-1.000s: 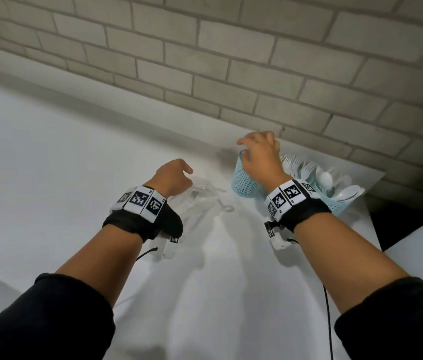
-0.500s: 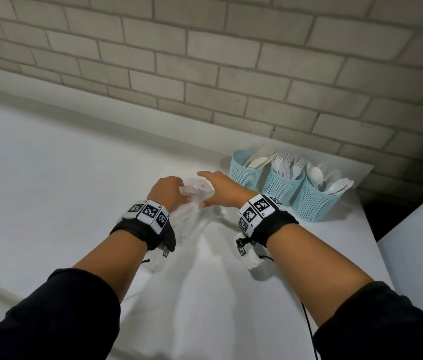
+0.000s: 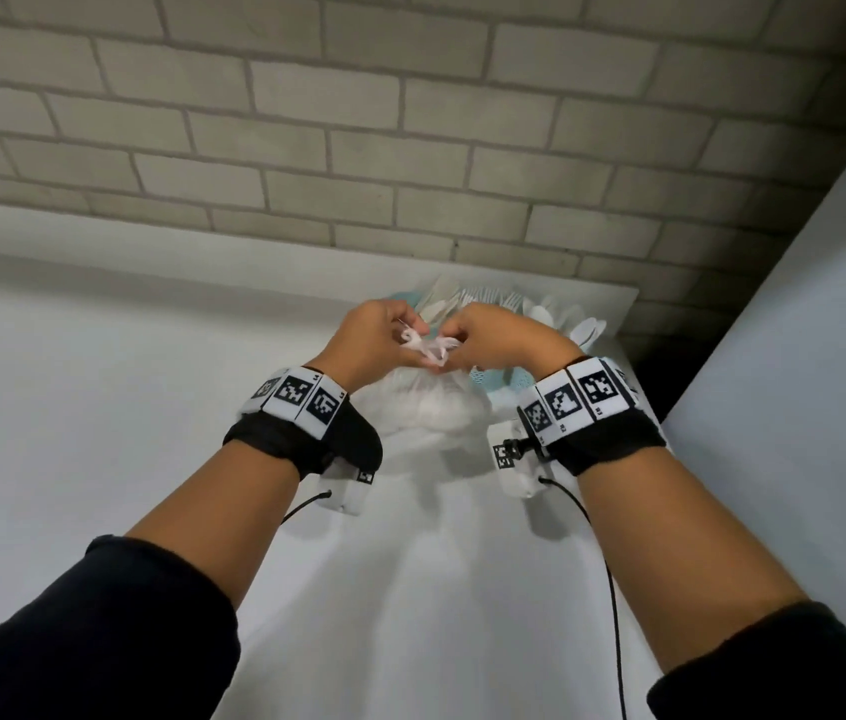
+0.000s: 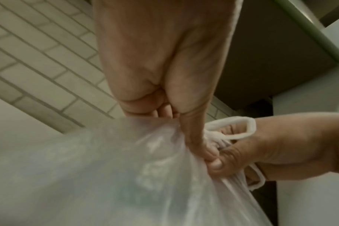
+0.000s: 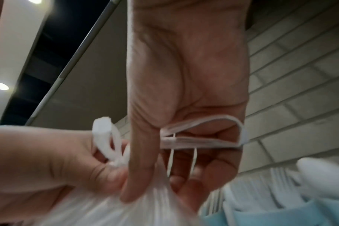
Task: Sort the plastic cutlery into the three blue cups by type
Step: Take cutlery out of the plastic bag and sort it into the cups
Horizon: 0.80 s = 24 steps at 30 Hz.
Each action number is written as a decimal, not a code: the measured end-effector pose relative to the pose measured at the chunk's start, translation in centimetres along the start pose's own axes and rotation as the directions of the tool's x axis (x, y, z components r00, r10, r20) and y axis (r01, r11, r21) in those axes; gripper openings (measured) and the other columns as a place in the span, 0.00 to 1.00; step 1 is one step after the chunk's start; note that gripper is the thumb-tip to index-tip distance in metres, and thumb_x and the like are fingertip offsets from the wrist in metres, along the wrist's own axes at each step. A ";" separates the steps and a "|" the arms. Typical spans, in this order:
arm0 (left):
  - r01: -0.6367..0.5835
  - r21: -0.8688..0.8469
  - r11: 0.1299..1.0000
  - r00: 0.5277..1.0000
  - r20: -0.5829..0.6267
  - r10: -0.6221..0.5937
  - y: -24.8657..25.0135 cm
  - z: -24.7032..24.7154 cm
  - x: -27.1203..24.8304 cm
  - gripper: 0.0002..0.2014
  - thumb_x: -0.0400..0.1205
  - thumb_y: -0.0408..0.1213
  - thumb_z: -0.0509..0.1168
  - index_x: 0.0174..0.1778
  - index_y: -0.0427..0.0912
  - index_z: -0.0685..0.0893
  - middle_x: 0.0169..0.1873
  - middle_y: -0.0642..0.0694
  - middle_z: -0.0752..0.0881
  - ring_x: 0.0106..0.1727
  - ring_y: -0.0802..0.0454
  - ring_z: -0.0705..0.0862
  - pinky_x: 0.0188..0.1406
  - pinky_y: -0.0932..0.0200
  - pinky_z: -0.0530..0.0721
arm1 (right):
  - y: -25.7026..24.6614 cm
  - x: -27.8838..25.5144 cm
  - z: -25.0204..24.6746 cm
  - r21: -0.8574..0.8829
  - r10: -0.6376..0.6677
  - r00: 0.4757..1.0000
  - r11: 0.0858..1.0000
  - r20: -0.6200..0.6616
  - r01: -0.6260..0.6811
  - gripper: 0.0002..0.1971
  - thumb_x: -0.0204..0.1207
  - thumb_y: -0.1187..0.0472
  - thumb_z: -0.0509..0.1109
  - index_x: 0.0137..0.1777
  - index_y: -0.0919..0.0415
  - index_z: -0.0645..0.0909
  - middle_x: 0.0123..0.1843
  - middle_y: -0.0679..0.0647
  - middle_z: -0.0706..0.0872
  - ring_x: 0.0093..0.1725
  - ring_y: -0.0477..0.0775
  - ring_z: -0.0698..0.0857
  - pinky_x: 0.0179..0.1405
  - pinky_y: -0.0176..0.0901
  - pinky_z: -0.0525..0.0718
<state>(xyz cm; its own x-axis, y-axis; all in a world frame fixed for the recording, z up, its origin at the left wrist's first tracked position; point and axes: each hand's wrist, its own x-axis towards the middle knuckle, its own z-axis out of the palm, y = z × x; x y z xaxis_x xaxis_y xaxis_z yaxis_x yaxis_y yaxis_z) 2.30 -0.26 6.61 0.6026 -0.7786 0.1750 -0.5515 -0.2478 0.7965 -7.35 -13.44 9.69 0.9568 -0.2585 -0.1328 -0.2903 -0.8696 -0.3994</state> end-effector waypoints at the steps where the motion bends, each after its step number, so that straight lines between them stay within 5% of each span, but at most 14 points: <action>1: -0.012 -0.026 1.000 0.999 0.041 0.013 0.4 0.9 0.2 0.18 0.63 0.32 0.82 0.42 0.44 0.81 0.29 0.52 0.80 0.28 0.60 0.76 0.30 0.72 0.74 | 0.6 -0.8 -0.4 0.005 0.035 0.999 0.999 0.017 -0.035 0.07 0.72 0.56 0.75 0.36 0.55 0.81 0.30 0.49 0.82 0.28 0.43 0.79 0.24 0.30 0.76; 4: -0.038 -0.088 0.995 0.993 0.112 0.048 1.1 3.5 0.4 0.18 0.63 0.28 0.80 0.42 0.43 0.80 0.31 0.50 0.81 0.31 0.59 0.77 0.35 0.69 0.77 | 2.5 -2.5 -0.4 0.017 0.122 0.992 0.992 0.041 -0.123 0.07 0.71 0.58 0.76 0.34 0.55 0.82 0.32 0.53 0.85 0.29 0.46 0.81 0.30 0.34 0.80; 8: -0.082 -0.078 0.994 0.985 0.147 0.092 1.1 6.3 0.6 0.18 0.63 0.28 0.81 0.43 0.41 0.82 0.32 0.52 0.82 0.33 0.58 0.79 0.38 0.69 0.78 | 4.7 -4.3 1.0 0.075 0.183 0.983 0.981 -0.031 -0.181 0.10 0.70 0.60 0.76 0.30 0.55 0.81 0.27 0.49 0.83 0.24 0.42 0.78 0.22 0.25 0.73; 12: -0.074 -0.083 0.994 0.983 0.161 0.087 -0.1 7.4 0.8 0.17 0.64 0.26 0.80 0.46 0.34 0.84 0.33 0.50 0.83 0.35 0.53 0.82 0.39 0.67 0.81 | 6.0 -5.1 2.7 0.166 0.200 0.978 0.968 -0.059 -0.188 0.08 0.69 0.61 0.77 0.32 0.56 0.81 0.31 0.50 0.83 0.30 0.46 0.82 0.31 0.32 0.76; 14: -0.074 -0.097 0.993 0.986 0.142 0.087 -0.7 7.4 0.7 0.17 0.65 0.25 0.79 0.48 0.32 0.84 0.34 0.49 0.83 0.35 0.52 0.82 0.39 0.67 0.80 | 5.8 -5.4 3.2 0.210 0.185 0.976 0.965 -0.111 -0.159 0.10 0.66 0.60 0.79 0.37 0.50 0.79 0.37 0.48 0.82 0.37 0.47 0.81 0.35 0.33 0.75; 18: -0.070 -0.122 0.990 0.986 0.142 0.087 -1.3 7.4 0.5 0.17 0.68 0.25 0.77 0.50 0.36 0.81 0.37 0.46 0.83 0.35 0.53 0.80 0.41 0.65 0.80 | 5.1 -5.6 3.6 0.223 0.040 0.963 0.975 -0.265 0.021 0.27 0.65 0.62 0.80 0.66 0.50 0.80 0.58 0.49 0.77 0.56 0.45 0.75 0.56 0.34 0.72; 21: -0.030 -0.127 0.991 0.987 0.151 0.049 -1.7 7.5 0.3 0.18 0.69 0.26 0.76 0.49 0.41 0.79 0.36 0.44 0.83 0.36 0.50 0.82 0.46 0.57 0.81 | 5.1 -5.0 4.5 0.102 -0.052 0.979 0.992 -0.195 0.073 0.23 0.68 0.67 0.77 0.63 0.48 0.84 0.70 0.51 0.76 0.69 0.53 0.73 0.70 0.49 0.71; 24: 0.020 -0.139 0.990 0.991 0.137 -0.001 -2.2 7.2 0.3 0.17 0.69 0.29 0.78 0.49 0.41 0.79 0.31 0.50 0.83 0.33 0.58 0.81 0.42 0.66 0.78 | 5.5 -5.2 5.0 0.029 -0.049 0.985 0.998 -0.167 0.055 0.29 0.70 0.81 0.62 0.61 0.49 0.85 0.76 0.51 0.73 0.76 0.56 0.69 0.72 0.49 0.71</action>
<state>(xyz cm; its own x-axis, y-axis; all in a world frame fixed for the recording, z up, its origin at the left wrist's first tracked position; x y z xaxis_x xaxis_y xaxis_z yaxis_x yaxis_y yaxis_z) -0.46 -4.11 0.71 0.5183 -0.8501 0.0934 -0.4538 -0.1808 0.8726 -13.98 -14.82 3.64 0.9586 -0.2819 0.0407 -0.2375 -0.8699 -0.4322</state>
